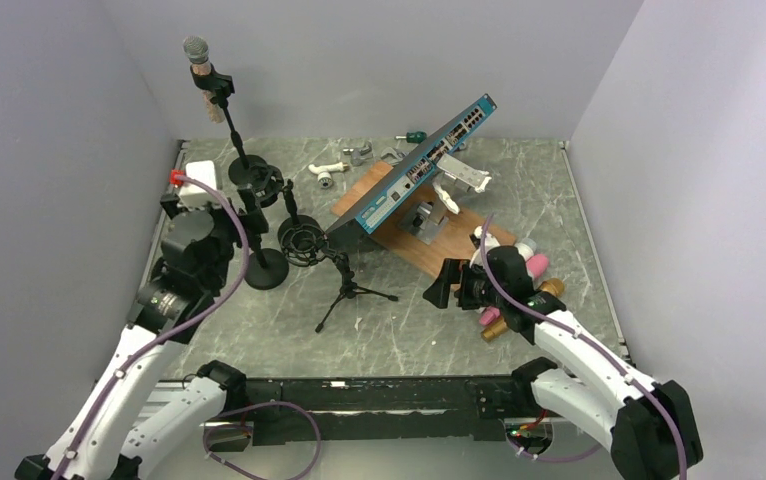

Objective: Remove the microphone from the stand

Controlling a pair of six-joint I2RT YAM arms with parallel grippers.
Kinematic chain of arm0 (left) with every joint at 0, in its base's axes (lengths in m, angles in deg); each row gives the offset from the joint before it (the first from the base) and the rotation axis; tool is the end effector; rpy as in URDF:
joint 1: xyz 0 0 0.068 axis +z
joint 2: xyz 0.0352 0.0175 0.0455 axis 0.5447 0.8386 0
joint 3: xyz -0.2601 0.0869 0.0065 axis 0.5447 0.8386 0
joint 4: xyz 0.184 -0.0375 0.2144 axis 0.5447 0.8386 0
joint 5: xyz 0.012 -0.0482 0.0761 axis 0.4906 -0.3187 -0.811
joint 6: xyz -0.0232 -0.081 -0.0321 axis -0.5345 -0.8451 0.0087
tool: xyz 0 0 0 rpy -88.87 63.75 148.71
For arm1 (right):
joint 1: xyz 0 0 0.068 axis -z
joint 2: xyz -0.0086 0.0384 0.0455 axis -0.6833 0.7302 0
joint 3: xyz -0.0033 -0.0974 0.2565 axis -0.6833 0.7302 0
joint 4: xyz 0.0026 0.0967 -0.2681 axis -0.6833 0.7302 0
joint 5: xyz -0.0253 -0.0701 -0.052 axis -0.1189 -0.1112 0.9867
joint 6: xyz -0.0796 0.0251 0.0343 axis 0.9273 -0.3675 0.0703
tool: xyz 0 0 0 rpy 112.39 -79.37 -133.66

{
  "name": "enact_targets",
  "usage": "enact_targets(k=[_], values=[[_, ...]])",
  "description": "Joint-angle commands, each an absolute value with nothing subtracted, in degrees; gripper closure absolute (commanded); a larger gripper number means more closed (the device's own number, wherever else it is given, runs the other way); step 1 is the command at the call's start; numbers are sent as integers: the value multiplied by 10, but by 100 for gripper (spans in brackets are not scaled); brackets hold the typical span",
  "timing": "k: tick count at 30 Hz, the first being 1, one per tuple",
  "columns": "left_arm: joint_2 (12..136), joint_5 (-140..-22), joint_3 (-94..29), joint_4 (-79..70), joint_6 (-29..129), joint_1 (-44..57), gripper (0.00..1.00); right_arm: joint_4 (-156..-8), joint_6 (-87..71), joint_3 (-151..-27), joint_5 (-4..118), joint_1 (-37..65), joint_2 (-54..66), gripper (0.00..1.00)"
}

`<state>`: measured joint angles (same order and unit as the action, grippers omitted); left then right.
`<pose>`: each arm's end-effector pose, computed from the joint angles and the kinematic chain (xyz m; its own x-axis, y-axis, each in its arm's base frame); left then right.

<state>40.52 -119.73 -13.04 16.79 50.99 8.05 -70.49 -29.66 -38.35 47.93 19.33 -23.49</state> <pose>0.2150 -0.0549 0.3794 -0.1131 -0.1295 -0.9851 -0.1171 0.9863 -0.1162 0.2119 0.1183 0.1609 -0.7792 0.1532 -0.6077 -0.2511 0.8121 0.5267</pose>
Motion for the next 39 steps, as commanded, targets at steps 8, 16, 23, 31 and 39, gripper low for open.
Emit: enact_targets(k=[8, 16, 23, 31, 39], values=[[546, -1063, -344, 230, 483, 190, 1, -777, -262, -356, 492, 183, -298, 0], [716, -1033, -524, 195, 469, 255, 1, -782, -260, -351, 482, 183, -323, 0], [852, -1107, -601, 65, 552, 296, 1, -783, -258, -348, 482, 184, -336, 0], [1014, -1122, -714, -17, 572, 328, 1, -783, -255, -355, 480, 183, -311, 0], [1136, -1088, -762, -149, 583, 353, 1, -782, -256, -358, 468, 183, -293, 0]])
